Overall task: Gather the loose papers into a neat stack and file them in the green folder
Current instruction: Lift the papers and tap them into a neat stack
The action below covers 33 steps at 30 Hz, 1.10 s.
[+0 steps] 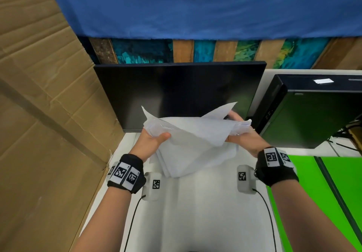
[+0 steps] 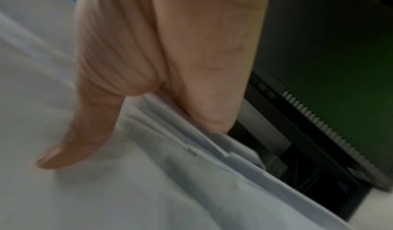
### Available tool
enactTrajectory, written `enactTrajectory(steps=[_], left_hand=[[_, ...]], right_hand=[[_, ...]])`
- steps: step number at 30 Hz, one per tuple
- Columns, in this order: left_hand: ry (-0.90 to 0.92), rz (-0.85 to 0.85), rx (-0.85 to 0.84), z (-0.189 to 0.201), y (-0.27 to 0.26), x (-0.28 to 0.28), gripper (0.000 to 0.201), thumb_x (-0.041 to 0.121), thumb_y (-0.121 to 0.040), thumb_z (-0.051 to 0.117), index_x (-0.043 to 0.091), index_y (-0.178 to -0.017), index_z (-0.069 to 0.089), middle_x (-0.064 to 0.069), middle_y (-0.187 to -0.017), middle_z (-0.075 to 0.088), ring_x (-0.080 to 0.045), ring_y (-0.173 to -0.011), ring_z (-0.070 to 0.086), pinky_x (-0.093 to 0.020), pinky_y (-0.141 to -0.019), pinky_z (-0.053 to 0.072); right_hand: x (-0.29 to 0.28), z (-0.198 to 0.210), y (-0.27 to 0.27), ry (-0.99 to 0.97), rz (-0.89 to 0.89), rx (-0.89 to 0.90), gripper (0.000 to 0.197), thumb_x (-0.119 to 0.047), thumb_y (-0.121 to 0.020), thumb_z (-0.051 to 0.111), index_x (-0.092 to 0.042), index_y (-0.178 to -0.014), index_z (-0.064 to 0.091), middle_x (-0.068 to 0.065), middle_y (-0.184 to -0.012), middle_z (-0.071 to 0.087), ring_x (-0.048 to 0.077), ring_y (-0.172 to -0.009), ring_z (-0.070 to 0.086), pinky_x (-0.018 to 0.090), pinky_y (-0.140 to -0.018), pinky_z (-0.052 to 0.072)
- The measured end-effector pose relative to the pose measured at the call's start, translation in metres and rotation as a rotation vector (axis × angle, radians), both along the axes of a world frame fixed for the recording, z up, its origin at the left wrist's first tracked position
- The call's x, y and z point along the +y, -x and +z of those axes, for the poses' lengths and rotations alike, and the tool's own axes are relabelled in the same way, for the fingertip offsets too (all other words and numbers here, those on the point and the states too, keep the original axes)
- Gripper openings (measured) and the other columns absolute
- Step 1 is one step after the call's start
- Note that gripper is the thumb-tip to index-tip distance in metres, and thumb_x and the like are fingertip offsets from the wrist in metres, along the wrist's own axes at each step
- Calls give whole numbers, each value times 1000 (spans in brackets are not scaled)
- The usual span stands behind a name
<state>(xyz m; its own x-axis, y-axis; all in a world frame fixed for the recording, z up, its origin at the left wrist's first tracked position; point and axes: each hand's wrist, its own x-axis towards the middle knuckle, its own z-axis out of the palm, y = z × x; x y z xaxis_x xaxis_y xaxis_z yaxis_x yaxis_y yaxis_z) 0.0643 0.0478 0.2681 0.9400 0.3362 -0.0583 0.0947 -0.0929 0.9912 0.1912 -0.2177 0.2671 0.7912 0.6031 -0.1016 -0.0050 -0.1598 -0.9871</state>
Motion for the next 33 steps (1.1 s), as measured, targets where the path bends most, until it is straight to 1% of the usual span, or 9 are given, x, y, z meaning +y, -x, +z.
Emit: enactTrajectory(steps=[4,7,10,14,18,22,27,30,33], left_hand=[[40,30,-93,23,1,-6,29,2,-81,69,27,-95,64,10,-95,72,-2,-88,69,-22,-82,53],[129,96,-235,34,6,-15,27,11,-81,72,14,-107,68,7,-100,74,-4,-92,71,-17,-75,55],[165,123,-269,28,18,-29,26,22,-77,75,21,-102,70,8,-101,75,-7,-99,70,-18,-81,55],[135,108,-88,2,24,-46,14,28,-81,68,23,-93,73,14,-90,77,2,-89,70,-10,-75,54],[300,304,-158,3,18,-49,61,54,-74,68,18,-122,59,0,-110,67,-16,-99,66,-17,-72,54],[384,506,-255,18,8,-62,57,47,-75,65,11,-118,57,-1,-98,65,-11,-84,65,-13,-58,53],[-133,574,-387,14,3,-54,11,13,-92,57,6,-97,63,2,-86,61,2,-80,59,-10,-70,48],[-471,439,-432,8,2,-38,21,2,-93,47,8,-93,67,3,-94,61,7,-88,57,-13,-78,48],[-457,209,-324,13,3,-24,24,1,-93,44,7,-95,67,8,-120,57,7,-105,54,-8,-87,45]], right_hand=[[7,17,8,-71,-242,-124,23,-4,-77,73,-22,-89,68,-12,-83,74,-3,-81,69,33,-86,55],[2,24,20,-310,-415,-169,28,1,-82,66,-19,-101,67,-13,-84,76,2,-81,70,23,-78,57],[-7,7,38,-277,-409,-165,30,2,-82,66,-6,-111,64,-16,-84,76,-2,-80,69,15,-73,53],[-13,-47,50,-137,-400,75,66,-26,-58,87,-4,-115,62,1,-100,76,10,-89,73,37,-85,58],[-10,-57,52,-115,-391,100,53,-20,-62,86,-9,-110,68,7,-105,75,19,-96,72,36,-88,56],[-7,-44,52,-157,-373,64,46,-11,-67,83,-9,-110,68,8,-107,74,20,-99,71,34,-88,56],[-16,-36,49,-243,-313,39,66,-22,-58,86,-6,-117,62,1,-105,76,14,-99,71,23,-84,55],[-16,-34,47,-279,-300,48,67,-20,-60,85,-4,-121,60,1,-106,75,15,-100,69,25,-86,55],[-14,-36,44,-293,-300,56,69,-32,-57,86,-7,-117,63,6,-111,73,22,-105,68,32,-91,54]])
